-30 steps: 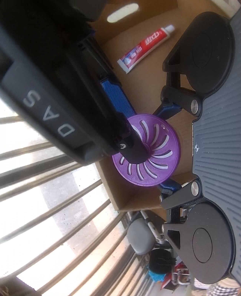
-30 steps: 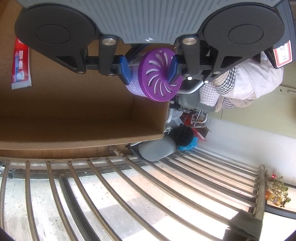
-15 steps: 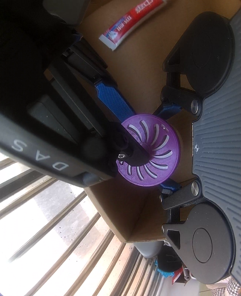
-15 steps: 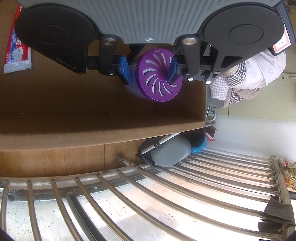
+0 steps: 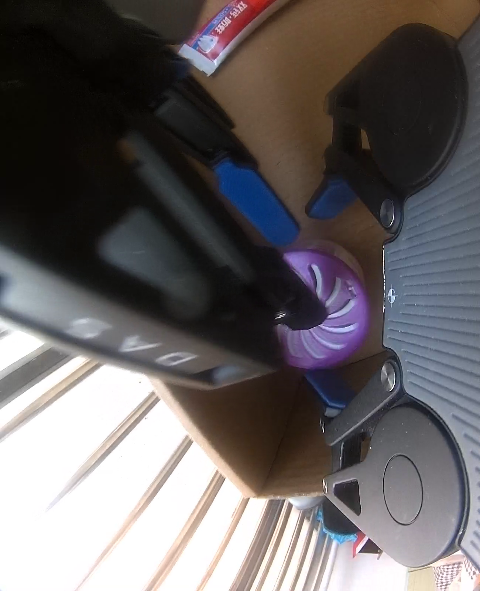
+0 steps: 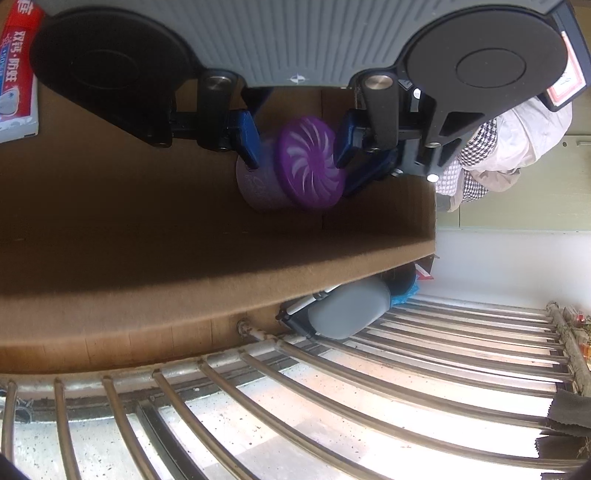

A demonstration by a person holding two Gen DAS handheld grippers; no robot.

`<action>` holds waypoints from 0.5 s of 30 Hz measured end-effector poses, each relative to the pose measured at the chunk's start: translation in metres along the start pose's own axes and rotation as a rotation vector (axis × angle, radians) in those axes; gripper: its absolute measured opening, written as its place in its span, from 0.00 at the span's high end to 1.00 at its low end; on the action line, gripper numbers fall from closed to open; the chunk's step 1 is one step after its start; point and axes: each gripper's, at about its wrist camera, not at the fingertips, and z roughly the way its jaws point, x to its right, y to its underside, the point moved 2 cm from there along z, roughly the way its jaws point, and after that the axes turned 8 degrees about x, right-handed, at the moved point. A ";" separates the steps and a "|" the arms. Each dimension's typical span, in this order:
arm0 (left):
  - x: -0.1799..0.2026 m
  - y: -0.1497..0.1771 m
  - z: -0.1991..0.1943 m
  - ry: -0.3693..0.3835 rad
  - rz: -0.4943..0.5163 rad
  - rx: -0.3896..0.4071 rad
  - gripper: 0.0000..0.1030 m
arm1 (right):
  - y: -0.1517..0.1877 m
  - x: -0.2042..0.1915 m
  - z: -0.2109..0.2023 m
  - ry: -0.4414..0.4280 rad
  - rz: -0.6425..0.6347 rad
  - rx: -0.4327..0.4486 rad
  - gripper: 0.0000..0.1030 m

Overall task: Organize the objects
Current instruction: 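Lower the canister into the tray and open the right gripper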

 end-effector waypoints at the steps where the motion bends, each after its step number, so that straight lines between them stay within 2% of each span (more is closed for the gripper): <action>1: 0.000 0.000 -0.001 -0.002 -0.001 -0.001 0.11 | 0.001 0.000 0.000 0.000 -0.001 -0.002 0.55; 10: -0.005 0.007 -0.030 0.001 -0.034 -0.002 0.09 | 0.008 -0.005 -0.020 0.003 -0.019 0.025 0.53; 15: -0.011 0.012 -0.067 -0.012 -0.115 0.051 0.09 | 0.013 -0.006 -0.048 0.012 -0.032 0.067 0.51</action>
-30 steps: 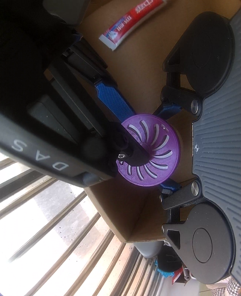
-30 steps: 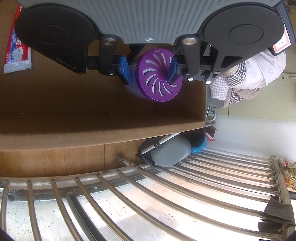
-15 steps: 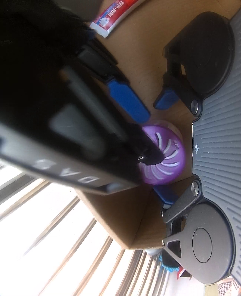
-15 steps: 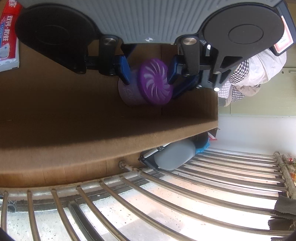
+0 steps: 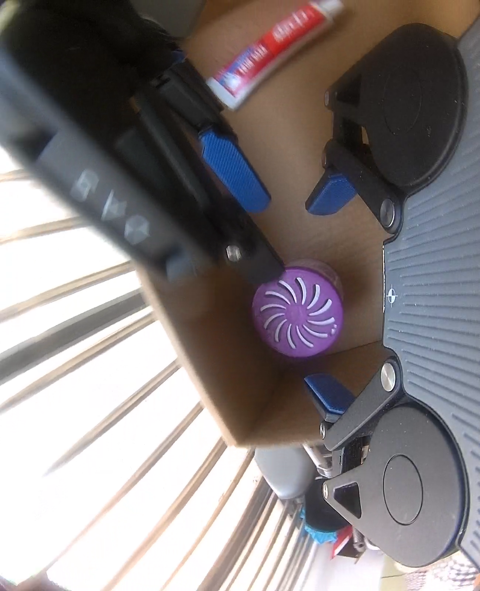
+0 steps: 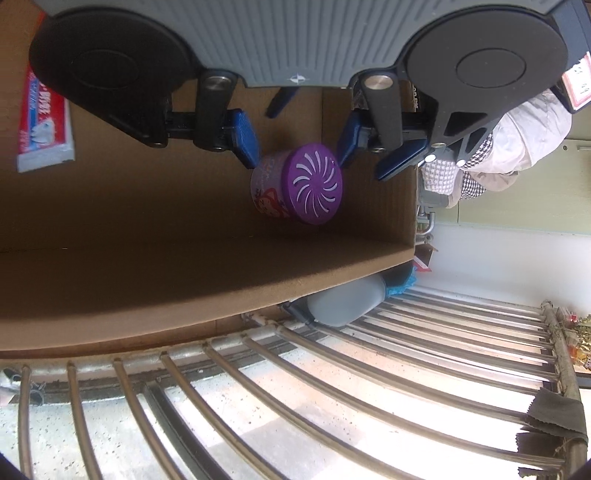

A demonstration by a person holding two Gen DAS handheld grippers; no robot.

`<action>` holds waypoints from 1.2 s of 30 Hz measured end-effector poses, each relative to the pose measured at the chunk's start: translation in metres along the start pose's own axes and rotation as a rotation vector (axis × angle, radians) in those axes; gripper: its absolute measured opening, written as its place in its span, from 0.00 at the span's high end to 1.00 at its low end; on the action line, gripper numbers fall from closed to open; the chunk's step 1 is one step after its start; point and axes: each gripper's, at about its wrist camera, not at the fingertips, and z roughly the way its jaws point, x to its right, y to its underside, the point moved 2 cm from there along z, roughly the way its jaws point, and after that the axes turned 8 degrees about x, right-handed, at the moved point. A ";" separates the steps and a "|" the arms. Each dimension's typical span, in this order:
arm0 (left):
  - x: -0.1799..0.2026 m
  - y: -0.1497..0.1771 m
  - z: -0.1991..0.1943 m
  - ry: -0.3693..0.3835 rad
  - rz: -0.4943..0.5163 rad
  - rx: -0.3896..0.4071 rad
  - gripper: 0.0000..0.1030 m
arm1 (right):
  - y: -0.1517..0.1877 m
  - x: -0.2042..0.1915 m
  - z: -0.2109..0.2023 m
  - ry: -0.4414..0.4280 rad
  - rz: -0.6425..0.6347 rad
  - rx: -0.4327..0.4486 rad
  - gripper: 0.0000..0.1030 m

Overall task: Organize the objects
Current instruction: 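Lower the canister into the tray and open the right gripper, then pull the right gripper out of the tray toward the white box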

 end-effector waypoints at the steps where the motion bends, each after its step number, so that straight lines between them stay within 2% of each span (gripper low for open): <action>1: -0.002 0.001 -0.010 -0.005 -0.025 0.020 0.09 | 0.002 0.000 -0.007 0.000 -0.003 0.011 0.51; 7: -0.002 0.014 -0.069 -0.003 -0.122 0.111 0.08 | 0.025 -0.002 -0.052 -0.009 -0.011 0.103 0.46; 8: 0.002 -0.006 -0.071 0.001 -0.122 0.125 0.08 | 0.030 -0.004 -0.060 -0.013 -0.012 0.119 0.46; 10: 0.004 -0.007 -0.091 0.002 -0.119 0.148 0.08 | 0.043 -0.011 -0.078 -0.021 -0.021 0.165 0.44; 13: 0.007 0.013 -0.107 -0.020 -0.117 0.180 0.08 | 0.066 -0.020 -0.104 -0.053 -0.018 0.233 0.40; 18: -0.001 0.063 -0.160 -0.033 -0.203 0.207 0.05 | 0.112 -0.039 -0.137 -0.106 -0.037 0.285 0.39; 23: 0.009 0.114 -0.189 0.009 -0.283 0.194 0.04 | 0.165 -0.054 -0.157 -0.122 -0.058 0.285 0.38; 25: 0.021 0.130 -0.194 0.036 -0.302 0.196 0.04 | 0.186 -0.055 -0.164 -0.116 -0.066 0.274 0.35; 28: 0.045 0.147 -0.188 0.080 -0.318 0.175 0.04 | 0.216 -0.052 -0.162 -0.089 -0.074 0.232 0.29; 31: 0.068 0.156 -0.180 0.133 -0.343 0.159 0.04 | 0.243 -0.040 -0.153 -0.029 -0.073 0.183 0.29; 36: 0.094 0.163 -0.154 0.195 -0.337 0.159 0.05 | 0.264 -0.006 -0.132 0.049 -0.038 0.141 0.29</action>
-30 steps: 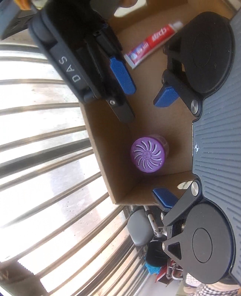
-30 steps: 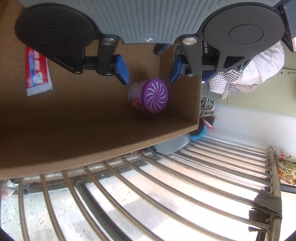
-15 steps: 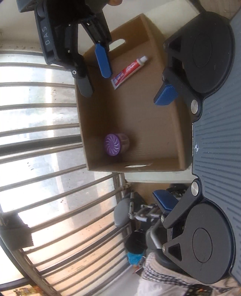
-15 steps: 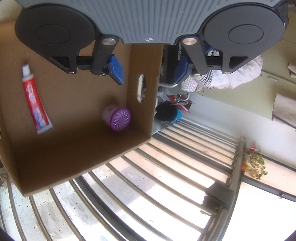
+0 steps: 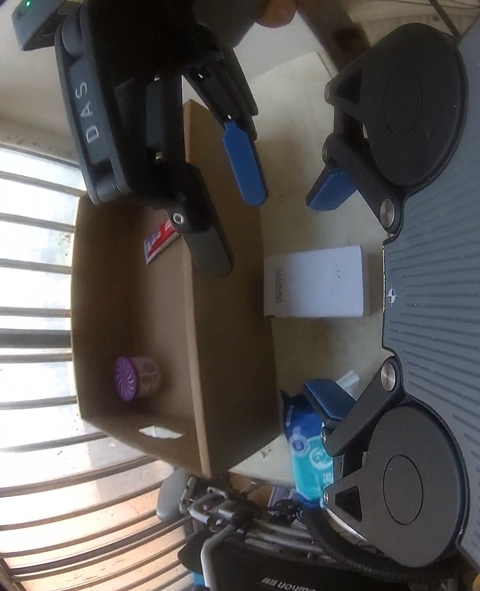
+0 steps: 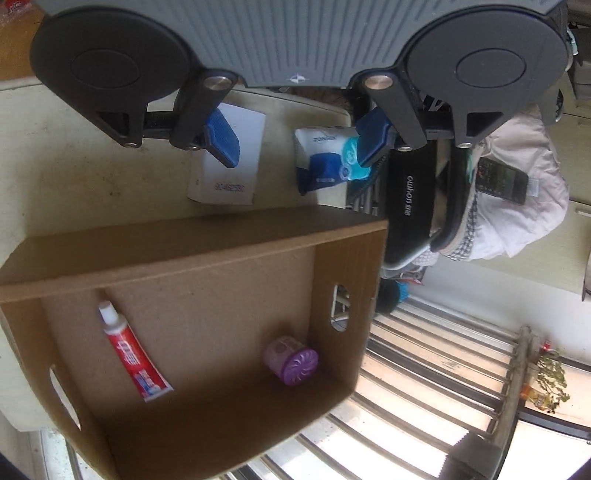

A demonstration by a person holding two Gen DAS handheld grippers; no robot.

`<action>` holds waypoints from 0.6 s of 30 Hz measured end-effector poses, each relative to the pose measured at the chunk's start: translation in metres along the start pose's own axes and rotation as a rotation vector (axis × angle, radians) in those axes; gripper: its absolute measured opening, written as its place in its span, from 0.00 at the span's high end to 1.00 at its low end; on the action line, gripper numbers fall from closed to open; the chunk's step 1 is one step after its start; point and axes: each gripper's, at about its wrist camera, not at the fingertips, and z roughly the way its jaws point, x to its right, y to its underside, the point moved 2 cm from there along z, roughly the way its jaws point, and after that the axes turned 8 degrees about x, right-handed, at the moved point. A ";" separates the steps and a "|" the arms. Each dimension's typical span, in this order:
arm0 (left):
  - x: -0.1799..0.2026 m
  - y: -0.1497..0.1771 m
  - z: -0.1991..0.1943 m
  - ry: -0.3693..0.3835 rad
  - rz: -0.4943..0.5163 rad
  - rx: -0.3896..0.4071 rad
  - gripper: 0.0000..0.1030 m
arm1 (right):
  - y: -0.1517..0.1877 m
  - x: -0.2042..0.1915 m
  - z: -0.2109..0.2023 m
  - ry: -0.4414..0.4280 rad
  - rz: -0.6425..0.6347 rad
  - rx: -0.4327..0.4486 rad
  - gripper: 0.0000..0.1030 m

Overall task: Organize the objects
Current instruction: 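Pull the right gripper out of the tray toward the white box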

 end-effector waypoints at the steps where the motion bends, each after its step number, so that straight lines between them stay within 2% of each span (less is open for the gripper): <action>1: 0.001 0.004 0.007 0.003 0.004 -0.002 0.05 | 0.004 0.007 0.003 0.019 0.000 -0.002 0.29; 7: 0.004 0.022 0.038 -0.023 0.020 -0.052 0.06 | 0.013 0.044 0.032 0.054 0.032 -0.026 0.35; 10: -0.002 0.023 0.043 0.002 -0.009 -0.070 0.06 | 0.013 0.059 0.045 0.049 0.060 -0.037 0.36; 14: -0.007 0.026 0.053 0.052 -0.017 -0.103 0.06 | 0.013 0.067 0.057 0.029 0.115 -0.041 0.43; 18: -0.009 0.028 0.058 0.091 -0.041 -0.130 0.07 | 0.016 0.069 0.066 0.035 0.116 -0.074 0.44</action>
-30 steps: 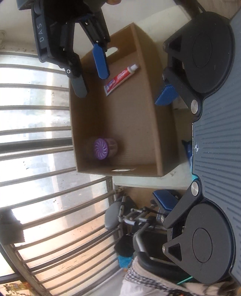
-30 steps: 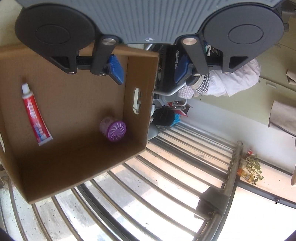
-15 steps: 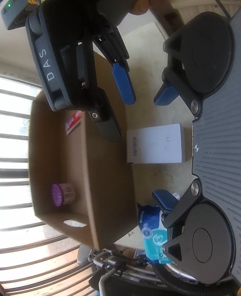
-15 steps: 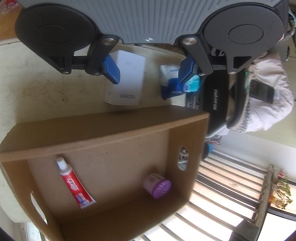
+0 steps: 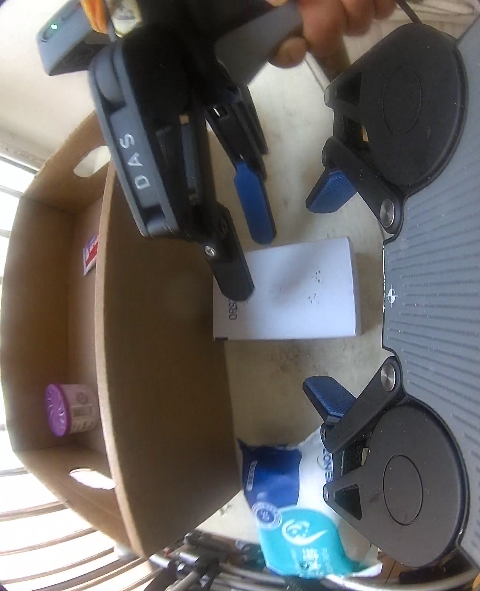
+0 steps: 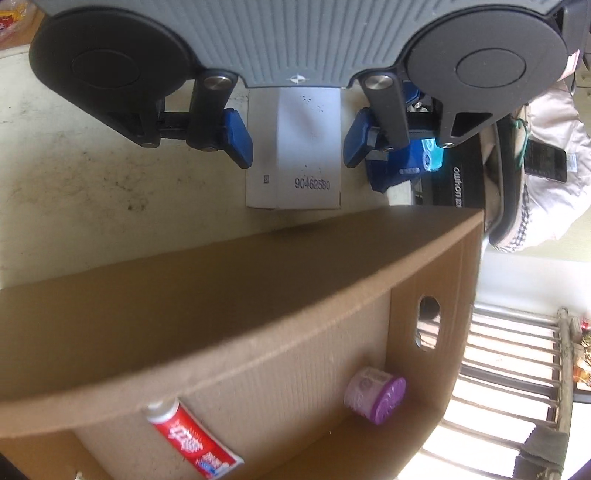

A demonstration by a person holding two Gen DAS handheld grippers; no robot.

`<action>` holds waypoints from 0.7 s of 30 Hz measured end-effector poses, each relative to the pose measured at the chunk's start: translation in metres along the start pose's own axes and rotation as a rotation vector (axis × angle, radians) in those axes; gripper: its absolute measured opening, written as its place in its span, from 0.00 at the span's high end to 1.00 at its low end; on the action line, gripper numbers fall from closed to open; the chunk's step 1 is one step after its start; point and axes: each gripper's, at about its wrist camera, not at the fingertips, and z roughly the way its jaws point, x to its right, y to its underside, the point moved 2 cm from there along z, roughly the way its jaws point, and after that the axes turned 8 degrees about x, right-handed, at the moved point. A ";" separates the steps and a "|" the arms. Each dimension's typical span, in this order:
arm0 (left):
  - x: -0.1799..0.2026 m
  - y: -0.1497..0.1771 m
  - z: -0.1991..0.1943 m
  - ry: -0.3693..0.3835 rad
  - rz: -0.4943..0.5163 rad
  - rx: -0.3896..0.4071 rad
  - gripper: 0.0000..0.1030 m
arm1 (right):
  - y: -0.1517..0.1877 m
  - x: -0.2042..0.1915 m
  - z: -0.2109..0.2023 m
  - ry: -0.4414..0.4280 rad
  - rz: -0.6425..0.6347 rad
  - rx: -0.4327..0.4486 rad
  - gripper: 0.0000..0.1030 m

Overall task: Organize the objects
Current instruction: 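Pull the right gripper out of the tray toward the white box, then lower the open right gripper around the small white box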

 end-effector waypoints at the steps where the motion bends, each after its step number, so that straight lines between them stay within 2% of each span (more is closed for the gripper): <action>1: 0.000 0.001 0.002 0.014 -0.009 -0.007 0.07 | 0.001 0.001 0.001 -0.001 0.003 -0.006 0.44; 7: 0.007 0.006 0.010 0.076 0.015 -0.042 0.06 | 0.001 0.009 0.009 -0.043 0.044 -0.055 0.44; 11: 0.012 0.011 0.011 0.062 0.033 -0.035 0.06 | -0.002 0.009 0.011 -0.057 0.035 -0.075 0.44; 14: 0.010 0.013 0.008 0.077 -0.007 -0.032 0.06 | -0.004 0.011 0.012 -0.071 0.027 -0.094 0.44; 17: 0.015 0.018 0.004 0.103 -0.036 -0.043 0.05 | -0.009 0.010 0.013 -0.079 -0.003 -0.112 0.43; 21: 0.032 0.029 0.000 0.138 -0.006 -0.055 0.05 | -0.015 0.008 0.012 -0.087 -0.072 -0.148 0.43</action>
